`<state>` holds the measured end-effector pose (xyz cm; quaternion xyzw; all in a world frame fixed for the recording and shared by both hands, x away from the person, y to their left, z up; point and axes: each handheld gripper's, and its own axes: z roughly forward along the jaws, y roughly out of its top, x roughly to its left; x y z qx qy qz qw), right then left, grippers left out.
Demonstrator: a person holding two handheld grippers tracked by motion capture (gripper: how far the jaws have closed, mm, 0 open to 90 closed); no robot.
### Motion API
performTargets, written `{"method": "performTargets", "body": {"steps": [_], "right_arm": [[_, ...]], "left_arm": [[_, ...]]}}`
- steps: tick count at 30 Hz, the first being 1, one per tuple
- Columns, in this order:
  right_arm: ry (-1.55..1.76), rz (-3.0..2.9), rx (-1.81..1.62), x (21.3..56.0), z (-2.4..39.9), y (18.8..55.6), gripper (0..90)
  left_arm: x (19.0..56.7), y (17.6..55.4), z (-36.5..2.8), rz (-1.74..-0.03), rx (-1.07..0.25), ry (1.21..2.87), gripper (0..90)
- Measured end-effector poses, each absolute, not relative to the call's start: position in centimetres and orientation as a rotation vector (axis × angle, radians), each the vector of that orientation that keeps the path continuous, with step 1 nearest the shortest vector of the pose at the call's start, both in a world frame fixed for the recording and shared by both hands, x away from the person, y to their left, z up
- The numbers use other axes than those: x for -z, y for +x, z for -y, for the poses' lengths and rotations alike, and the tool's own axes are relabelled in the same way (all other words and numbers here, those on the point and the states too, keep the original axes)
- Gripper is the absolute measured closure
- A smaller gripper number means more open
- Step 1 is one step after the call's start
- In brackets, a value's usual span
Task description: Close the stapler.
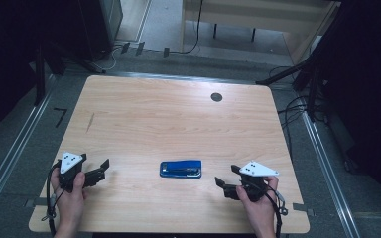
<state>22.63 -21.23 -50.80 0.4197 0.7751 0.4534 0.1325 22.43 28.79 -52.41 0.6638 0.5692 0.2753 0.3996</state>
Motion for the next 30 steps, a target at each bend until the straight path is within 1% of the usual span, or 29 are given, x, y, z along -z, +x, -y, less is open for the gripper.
{"method": "performTargets", "body": {"steps": [22,30], "right_arm": [[1.319,-2.139,-1.258,51.7,27.5,22.6,24.2],[1.343,-2.103,-1.190,52.0,30.0,22.1,22.0]], "left_arm": [[52.4,22.4,-28.8,-1.436,-0.694,1.680,14.6],[52.4,22.4,-28.8,-1.433,-0.695,1.682,14.6]]}}
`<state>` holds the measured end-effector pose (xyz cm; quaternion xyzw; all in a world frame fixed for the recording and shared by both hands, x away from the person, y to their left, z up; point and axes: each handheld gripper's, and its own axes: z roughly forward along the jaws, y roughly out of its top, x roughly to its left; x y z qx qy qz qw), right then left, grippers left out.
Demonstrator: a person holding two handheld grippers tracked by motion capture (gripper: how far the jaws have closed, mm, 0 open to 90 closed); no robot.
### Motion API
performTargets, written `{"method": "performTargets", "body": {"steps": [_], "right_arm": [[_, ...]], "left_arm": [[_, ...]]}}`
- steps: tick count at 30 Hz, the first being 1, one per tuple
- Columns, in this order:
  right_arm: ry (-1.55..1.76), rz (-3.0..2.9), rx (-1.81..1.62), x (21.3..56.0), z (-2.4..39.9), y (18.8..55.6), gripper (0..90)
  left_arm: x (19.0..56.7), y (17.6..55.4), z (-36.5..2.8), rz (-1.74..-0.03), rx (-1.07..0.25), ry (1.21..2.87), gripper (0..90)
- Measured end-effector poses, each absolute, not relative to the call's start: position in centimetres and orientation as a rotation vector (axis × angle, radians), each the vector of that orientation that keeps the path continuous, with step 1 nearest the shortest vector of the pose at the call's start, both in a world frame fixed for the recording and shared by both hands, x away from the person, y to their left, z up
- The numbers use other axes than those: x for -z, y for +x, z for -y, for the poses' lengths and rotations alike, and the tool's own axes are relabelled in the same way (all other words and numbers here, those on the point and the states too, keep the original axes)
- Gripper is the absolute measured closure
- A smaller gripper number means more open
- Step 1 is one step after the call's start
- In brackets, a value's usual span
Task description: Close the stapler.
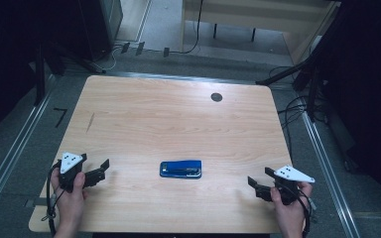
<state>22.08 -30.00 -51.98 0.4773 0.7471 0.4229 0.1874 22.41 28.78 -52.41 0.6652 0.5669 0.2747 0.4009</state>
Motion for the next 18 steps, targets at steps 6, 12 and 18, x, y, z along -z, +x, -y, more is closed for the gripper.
{"method": "performTargets", "body": {"steps": [6,12,18], "right_arm": [[1.366,-2.090,-1.158,52.4,31.5,21.7,20.3],[1.380,-2.091,-1.136,52.9,32.4,21.4,18.5],[1.397,-2.071,-1.137,53.2,33.4,21.1,14.8]], "left_arm": [[52.4,22.4,-28.8,-1.434,-0.697,1.683,14.6],[52.4,22.4,-28.8,-1.434,-0.699,1.687,14.6],[52.4,22.4,-28.7,-1.432,-0.699,1.688,14.8]]}}
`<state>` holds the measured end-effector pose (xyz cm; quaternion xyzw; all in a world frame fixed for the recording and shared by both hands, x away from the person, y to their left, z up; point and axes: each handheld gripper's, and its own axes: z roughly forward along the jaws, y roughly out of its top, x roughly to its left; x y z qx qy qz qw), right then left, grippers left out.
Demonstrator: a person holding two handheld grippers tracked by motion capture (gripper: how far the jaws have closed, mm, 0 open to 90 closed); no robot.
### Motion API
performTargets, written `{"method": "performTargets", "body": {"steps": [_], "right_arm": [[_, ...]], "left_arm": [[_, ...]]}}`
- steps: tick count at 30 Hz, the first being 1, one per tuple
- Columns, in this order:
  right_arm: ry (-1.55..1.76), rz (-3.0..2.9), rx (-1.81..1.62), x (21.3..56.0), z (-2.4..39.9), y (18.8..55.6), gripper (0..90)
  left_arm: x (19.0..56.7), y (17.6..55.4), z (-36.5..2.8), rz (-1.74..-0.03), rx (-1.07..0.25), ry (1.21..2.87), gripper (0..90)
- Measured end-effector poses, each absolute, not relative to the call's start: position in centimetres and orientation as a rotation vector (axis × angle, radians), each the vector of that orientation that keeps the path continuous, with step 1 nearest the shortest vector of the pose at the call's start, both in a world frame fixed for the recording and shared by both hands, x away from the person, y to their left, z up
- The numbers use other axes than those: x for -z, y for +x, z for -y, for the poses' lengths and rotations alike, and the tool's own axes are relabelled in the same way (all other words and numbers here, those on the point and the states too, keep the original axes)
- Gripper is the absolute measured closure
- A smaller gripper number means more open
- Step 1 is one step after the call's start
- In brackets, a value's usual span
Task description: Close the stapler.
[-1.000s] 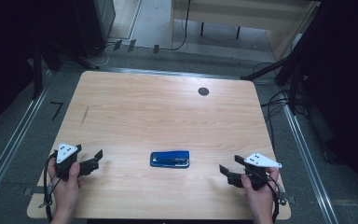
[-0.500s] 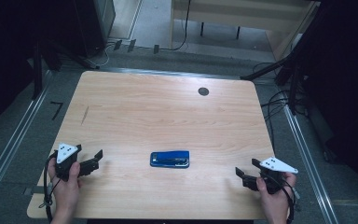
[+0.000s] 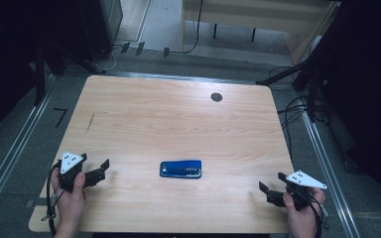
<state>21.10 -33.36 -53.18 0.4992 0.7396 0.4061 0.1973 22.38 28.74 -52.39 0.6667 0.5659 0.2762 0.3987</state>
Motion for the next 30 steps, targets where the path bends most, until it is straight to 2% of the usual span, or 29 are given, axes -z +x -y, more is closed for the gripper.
{"method": "performTargets", "body": {"steps": [13,23,30], "right_arm": [[1.454,-1.986,-1.149,53.9,35.7,20.5,12.8],[1.488,-1.948,-1.197,54.5,37.0,20.4,0.7],[1.490,-1.943,-1.196,55.0,37.2,20.5,0.0]], "left_arm": [[52.4,22.4,-28.7,-1.432,-0.696,1.690,14.7],[52.4,22.3,-28.7,-1.430,-0.700,1.689,14.7],[52.4,22.4,-28.7,-1.430,-0.699,1.688,14.9]]}}
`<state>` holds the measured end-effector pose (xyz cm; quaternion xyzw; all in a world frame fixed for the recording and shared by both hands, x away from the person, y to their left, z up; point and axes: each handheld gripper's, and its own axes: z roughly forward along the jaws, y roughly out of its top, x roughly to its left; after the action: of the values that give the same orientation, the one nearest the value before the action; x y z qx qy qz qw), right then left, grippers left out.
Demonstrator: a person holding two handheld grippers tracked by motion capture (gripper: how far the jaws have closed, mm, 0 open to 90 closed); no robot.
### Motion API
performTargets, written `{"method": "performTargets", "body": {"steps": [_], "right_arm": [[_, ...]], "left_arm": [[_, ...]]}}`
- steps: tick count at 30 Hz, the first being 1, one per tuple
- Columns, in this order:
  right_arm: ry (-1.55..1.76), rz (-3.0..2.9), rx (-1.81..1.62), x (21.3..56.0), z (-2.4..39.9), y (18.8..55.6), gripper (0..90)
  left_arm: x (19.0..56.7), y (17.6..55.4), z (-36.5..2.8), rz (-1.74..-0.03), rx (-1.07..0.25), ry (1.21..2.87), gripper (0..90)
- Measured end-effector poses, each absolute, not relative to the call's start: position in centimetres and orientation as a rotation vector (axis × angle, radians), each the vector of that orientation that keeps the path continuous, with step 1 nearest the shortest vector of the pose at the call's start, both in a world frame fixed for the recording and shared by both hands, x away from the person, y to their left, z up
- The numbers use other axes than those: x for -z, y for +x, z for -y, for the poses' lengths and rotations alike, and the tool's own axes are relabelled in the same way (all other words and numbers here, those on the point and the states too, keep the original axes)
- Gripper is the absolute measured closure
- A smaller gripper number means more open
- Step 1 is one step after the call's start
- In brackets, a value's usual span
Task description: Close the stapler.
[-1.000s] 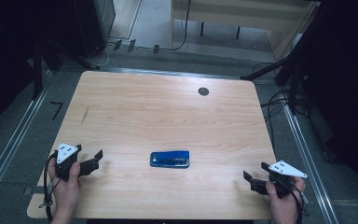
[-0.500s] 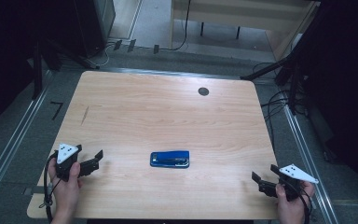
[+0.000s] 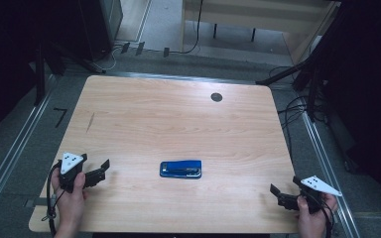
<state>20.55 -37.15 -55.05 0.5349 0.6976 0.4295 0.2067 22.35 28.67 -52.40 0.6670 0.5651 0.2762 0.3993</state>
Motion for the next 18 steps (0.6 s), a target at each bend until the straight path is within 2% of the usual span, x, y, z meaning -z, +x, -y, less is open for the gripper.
{"method": "performTargets", "body": {"steps": [18], "right_arm": [[1.480,-1.909,-1.303,55.18,37.42,20.47,0.0]], "left_arm": [[52.41,22.38,-28.65,-1.430,-0.698,1.692,15.0]]}}
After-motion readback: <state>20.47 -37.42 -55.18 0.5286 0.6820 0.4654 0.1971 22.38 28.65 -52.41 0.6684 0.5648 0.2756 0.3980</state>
